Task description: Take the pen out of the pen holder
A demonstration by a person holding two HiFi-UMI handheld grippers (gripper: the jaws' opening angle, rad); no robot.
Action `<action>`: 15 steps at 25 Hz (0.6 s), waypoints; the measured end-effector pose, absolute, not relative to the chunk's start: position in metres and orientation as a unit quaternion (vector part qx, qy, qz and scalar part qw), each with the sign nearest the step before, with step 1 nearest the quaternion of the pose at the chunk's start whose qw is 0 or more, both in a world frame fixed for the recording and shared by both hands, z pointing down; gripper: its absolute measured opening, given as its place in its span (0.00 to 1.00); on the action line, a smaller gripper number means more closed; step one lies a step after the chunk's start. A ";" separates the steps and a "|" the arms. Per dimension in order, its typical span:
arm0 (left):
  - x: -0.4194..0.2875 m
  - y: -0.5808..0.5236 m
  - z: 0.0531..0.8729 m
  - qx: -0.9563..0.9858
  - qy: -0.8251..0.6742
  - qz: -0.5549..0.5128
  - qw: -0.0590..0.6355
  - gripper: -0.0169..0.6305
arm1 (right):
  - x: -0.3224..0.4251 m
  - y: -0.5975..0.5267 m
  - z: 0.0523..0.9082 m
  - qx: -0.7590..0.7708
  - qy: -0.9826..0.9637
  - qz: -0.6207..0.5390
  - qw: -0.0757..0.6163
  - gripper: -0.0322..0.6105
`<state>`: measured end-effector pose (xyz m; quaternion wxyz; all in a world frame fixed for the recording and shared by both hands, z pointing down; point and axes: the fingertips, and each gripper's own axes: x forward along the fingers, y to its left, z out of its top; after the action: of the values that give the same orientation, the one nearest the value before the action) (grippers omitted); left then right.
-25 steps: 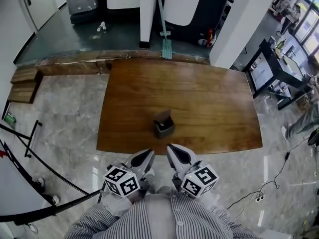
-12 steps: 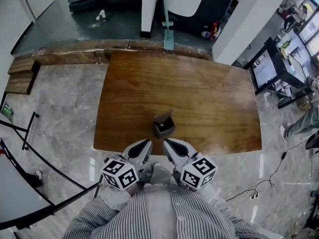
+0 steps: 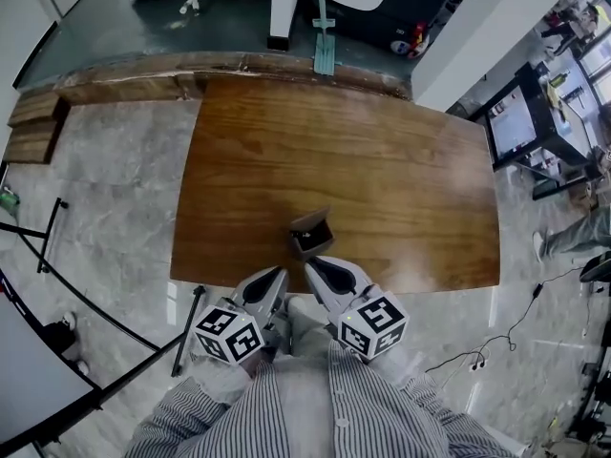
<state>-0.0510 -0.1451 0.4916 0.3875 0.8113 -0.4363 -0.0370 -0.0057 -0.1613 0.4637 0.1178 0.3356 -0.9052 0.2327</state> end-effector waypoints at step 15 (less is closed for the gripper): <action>-0.053 -0.153 0.515 0.793 -0.435 -0.081 0.418 0.04 | -0.025 -0.202 0.498 0.342 -0.903 0.063 0.250 0.22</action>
<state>-0.0533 -0.1530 0.5155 0.4179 0.7935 -0.4349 -0.0810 -0.0255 -0.2018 0.4980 0.2504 0.3422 -0.9034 0.0632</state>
